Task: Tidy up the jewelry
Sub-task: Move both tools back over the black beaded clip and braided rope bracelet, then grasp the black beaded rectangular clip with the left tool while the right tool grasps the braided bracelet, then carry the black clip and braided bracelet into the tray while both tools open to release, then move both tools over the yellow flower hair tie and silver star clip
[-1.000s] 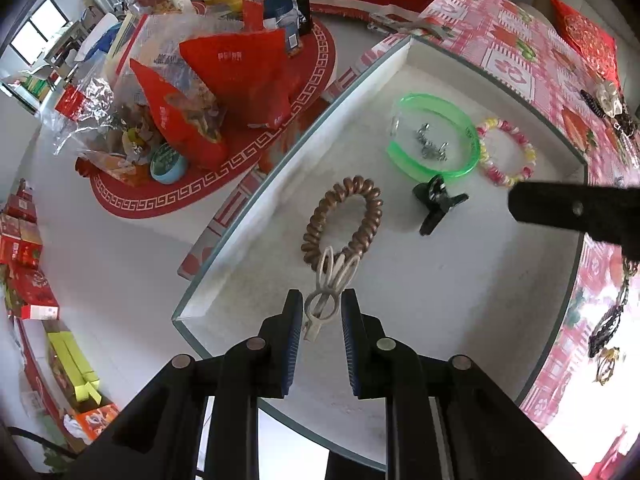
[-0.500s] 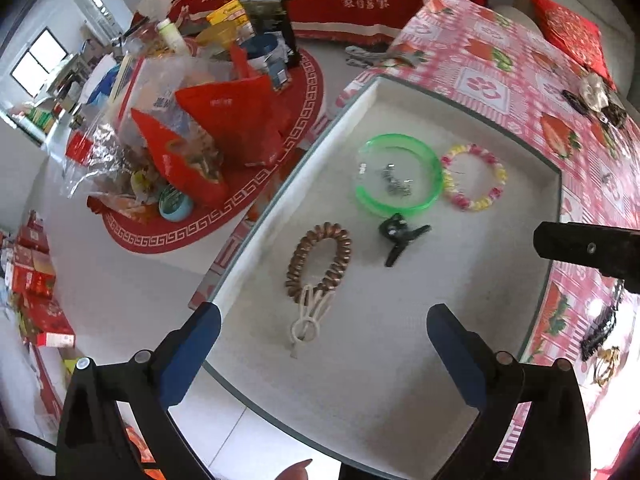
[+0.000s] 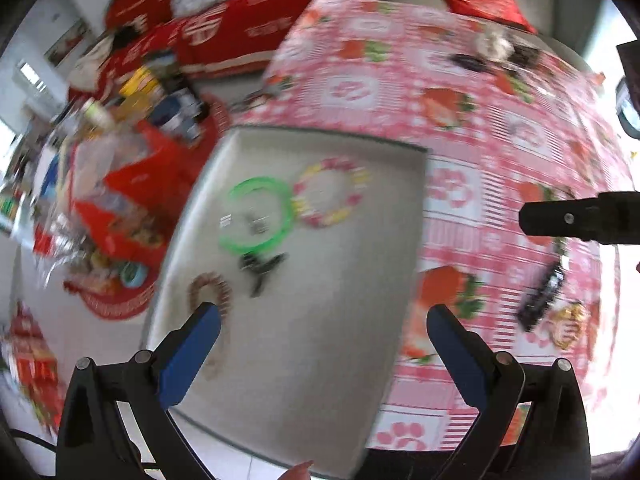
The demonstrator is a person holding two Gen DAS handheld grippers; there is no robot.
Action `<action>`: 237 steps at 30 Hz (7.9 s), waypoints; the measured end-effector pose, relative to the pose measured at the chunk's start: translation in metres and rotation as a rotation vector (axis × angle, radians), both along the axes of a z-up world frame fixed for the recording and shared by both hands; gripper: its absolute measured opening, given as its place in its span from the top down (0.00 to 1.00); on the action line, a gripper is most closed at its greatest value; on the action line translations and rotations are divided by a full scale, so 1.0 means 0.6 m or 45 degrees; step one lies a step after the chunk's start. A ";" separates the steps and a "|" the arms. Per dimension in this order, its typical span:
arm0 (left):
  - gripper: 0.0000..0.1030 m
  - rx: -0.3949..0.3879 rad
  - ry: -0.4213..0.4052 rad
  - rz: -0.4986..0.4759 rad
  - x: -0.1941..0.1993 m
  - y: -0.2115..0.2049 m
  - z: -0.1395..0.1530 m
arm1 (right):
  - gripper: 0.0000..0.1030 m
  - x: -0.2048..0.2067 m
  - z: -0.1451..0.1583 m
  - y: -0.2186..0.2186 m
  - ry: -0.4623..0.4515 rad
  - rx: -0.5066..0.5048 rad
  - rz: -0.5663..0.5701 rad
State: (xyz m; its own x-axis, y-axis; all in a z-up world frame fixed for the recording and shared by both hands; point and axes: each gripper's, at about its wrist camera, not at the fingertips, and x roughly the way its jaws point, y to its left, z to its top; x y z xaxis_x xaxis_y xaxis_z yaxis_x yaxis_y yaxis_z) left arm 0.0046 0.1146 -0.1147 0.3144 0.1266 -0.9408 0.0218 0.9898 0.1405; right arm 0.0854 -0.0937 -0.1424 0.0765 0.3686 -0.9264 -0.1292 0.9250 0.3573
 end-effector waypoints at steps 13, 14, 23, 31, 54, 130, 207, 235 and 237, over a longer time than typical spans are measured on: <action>0.00 -0.059 0.099 -0.267 0.021 -0.161 -0.033 | 0.16 -0.035 -0.039 -0.201 0.096 -0.101 -0.293; 0.00 -0.054 0.105 -0.284 0.023 -0.170 -0.037 | 0.16 -0.038 -0.042 -0.213 0.100 -0.106 -0.310; 0.00 -0.066 0.160 -0.417 0.039 -0.240 -0.075 | 0.16 -0.045 -0.059 -0.272 0.127 -0.113 -0.376; 0.00 -0.100 0.213 -0.486 0.049 -0.272 -0.113 | 0.16 -0.039 -0.072 -0.298 0.141 -0.112 -0.403; 0.00 -0.101 0.241 -0.449 0.063 -0.252 -0.170 | 0.16 0.031 -0.101 -0.265 0.093 -0.200 -0.294; 0.65 -0.280 -0.004 0.081 -0.013 0.019 0.034 | 0.93 0.021 0.085 0.004 -0.171 -0.048 0.115; 0.00 0.005 0.030 0.235 -0.027 0.126 -0.048 | 0.30 0.017 -0.005 0.180 -0.073 -0.045 0.299; 0.00 -0.099 0.117 -0.289 0.052 -0.138 -0.026 | 0.20 -0.142 -0.063 -0.164 0.166 -0.238 -0.310; 0.00 -0.096 0.126 -0.313 0.057 -0.150 -0.030 | 0.20 -0.150 -0.070 -0.162 0.169 -0.243 -0.318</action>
